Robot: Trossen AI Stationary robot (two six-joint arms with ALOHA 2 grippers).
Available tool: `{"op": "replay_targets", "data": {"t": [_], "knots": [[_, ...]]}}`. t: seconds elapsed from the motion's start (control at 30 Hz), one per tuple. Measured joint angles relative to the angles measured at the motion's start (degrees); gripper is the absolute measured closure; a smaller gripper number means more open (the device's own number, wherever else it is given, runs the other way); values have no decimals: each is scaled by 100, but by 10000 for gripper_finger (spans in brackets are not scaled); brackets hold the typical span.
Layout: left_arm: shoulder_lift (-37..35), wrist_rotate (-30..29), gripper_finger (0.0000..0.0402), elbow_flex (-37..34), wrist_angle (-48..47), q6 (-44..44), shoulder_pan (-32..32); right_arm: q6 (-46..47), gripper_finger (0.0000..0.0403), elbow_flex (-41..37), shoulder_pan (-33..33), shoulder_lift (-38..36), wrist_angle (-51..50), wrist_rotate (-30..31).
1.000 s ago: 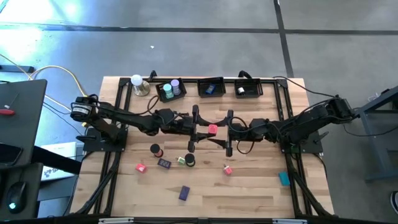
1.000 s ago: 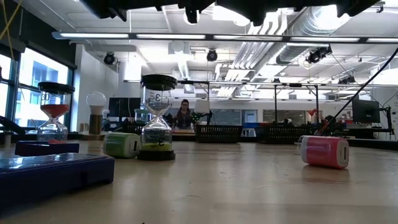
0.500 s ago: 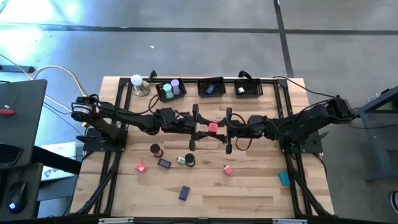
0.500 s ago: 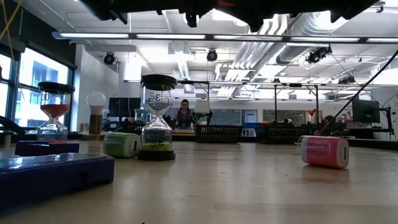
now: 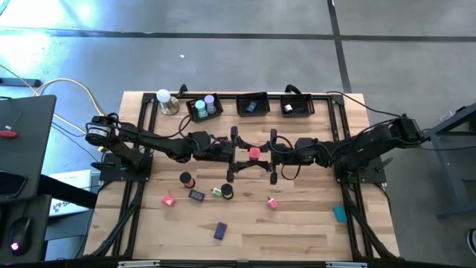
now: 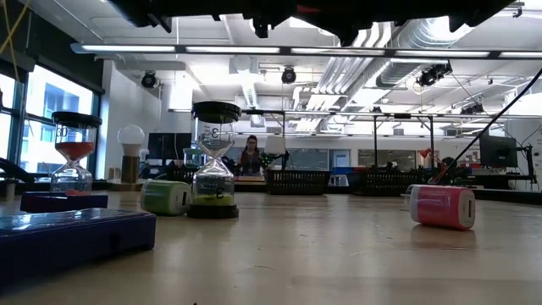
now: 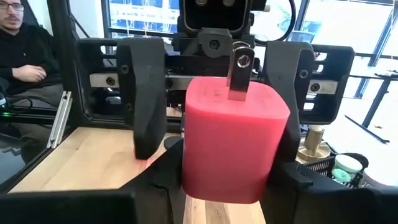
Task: Pick & Place Office items
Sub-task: Put the top pink charger adapter into the right black bin
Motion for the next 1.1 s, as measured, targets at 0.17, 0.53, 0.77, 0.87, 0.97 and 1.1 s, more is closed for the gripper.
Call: {"op": "replay_targets", "data": {"t": [0.17,0.53,0.77,0.87,0.97,1.1], "knots": [[-39,-44,161,-12,63,243,-49,-4,267,22,9,-3,-69,108],[-285,-418,159,-17,71,384,-50,147,267,24,11,-17,-448,148],[-557,-1034,159,-13,-451,553,-103,567,267,16,7,-17,-1199,984],[-797,-972,159,-13,-1087,434,-65,674,267,13,-21,-20,-1565,1500],[-988,-960,159,-11,-1568,239,21,789,267,13,-113,-106,-1989,1970],[-1160,-973,159,-9,-2078,24,153,1128,267,210,-363,-330,-3130,2554]]}}
